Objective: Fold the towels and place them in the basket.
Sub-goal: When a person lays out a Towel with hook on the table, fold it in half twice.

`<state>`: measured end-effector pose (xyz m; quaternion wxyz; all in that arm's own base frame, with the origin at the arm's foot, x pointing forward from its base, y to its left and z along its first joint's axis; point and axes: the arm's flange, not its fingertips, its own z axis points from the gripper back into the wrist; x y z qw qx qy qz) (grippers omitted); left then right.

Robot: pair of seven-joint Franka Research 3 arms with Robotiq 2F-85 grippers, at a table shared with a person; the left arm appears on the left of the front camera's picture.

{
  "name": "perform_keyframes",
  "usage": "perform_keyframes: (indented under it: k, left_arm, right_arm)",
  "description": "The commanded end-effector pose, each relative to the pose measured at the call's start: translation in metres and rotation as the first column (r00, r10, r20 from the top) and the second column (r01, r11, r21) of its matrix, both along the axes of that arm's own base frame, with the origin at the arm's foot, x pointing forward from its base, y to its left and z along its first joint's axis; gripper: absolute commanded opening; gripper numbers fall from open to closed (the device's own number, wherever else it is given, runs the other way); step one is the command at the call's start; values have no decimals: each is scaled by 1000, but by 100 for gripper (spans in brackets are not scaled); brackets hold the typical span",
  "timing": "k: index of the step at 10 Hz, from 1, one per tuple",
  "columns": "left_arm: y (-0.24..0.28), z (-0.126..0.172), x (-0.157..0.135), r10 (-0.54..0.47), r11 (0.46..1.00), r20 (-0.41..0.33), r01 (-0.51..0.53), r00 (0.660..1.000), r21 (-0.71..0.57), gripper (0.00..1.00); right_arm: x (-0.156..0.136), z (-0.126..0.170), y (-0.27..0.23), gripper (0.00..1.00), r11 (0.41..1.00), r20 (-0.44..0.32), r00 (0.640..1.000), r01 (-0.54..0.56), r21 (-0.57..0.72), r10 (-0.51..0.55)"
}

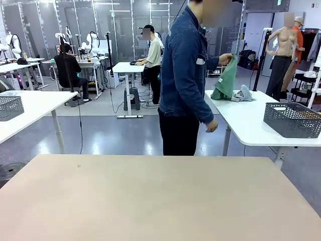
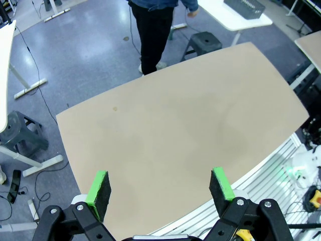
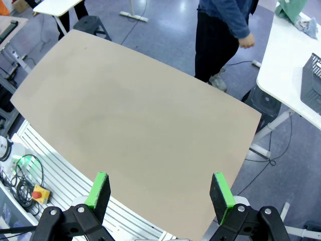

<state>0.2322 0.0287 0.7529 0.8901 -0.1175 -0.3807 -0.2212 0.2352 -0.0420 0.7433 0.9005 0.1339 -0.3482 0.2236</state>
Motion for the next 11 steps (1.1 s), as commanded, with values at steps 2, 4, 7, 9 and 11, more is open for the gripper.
perform_keyframes:
  k: [2,4,7,9,11]
  left_arm:
    - [-1,0,1,-5,1000,-1,5,1000,-1,100]
    - [-1,0,1,-5,1000,-1,5,1000,-1,100]
    - [-1,0,1,-5,1000,-1,5,1000,-1,100]
    - [-1,0,1,-5,1000,-1,5,1000,-1,100]
    - [-1,0,1,-5,1000,-1,5,1000,-1,100]
  right_arm:
    - [-1,0,0,100,1000,3,1000,-3,2,3]
    - [-1,0,0,100,1000,3,1000,-3,2,3]
    - [-1,0,0,100,1000,3,1000,-3,2,3]
    - [-1,0,0,100,1000,3,1000,-3,2,3]
    - [-1,0,0,100,1000,3,1000,-3,2,3]
